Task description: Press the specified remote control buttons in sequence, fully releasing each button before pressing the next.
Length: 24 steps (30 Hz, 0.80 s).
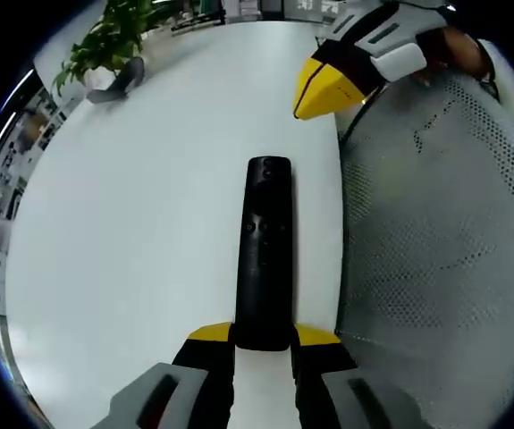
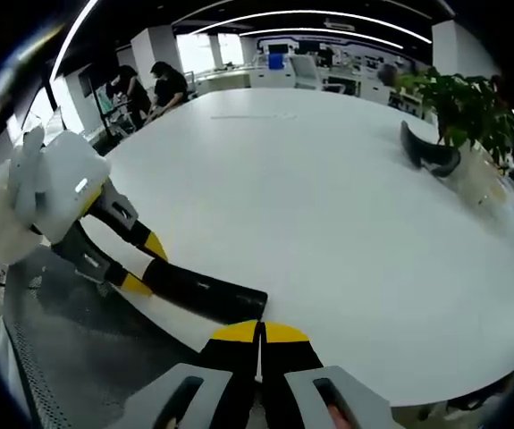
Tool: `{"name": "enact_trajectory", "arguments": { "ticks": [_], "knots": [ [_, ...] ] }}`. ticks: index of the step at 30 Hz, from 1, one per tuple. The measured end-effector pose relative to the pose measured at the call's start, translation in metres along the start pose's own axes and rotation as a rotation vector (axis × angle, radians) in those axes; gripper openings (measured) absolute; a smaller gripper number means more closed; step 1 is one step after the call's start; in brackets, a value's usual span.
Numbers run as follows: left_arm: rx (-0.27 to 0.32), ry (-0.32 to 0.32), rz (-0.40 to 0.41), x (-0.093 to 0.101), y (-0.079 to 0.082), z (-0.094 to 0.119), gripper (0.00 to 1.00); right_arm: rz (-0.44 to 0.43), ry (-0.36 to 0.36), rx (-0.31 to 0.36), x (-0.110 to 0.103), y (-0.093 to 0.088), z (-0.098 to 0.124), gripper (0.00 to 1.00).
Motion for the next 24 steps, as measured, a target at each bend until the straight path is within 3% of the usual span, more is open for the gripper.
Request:
{"name": "enact_trajectory", "arguments": {
  "ticks": [4, 8, 15, 24],
  "knots": [
    [0.006, 0.001, 0.005, 0.005, 0.0, 0.0, 0.23, -0.014, 0.021, -0.011, -0.002, -0.001, -0.001, 0.0],
    [0.014, 0.002, 0.009, 0.01, 0.0, 0.0, 0.23, -0.025, 0.099, -0.093, -0.01, -0.003, -0.006, 0.0],
    [0.005, 0.006, 0.011, 0.018, 0.002, 0.0, 0.23, -0.045, 0.109, -0.149, -0.006, 0.005, -0.009, 0.0],
    [0.012, 0.009, 0.029, 0.02, 0.002, 0.0, 0.23, -0.097, 0.155, -0.278, -0.002, 0.003, -0.033, 0.0]
  ]
}}
Point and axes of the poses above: the point that each gripper's makers call its tool centre point, and the gripper's own axes: z roughly backward along the fingers, x roughly to its right, y roughly out of its top, the point moved 6 cm from there along z, roughly backward along the fingers, and after that the axes turned 1 degree about y, right-handed, at the moved point
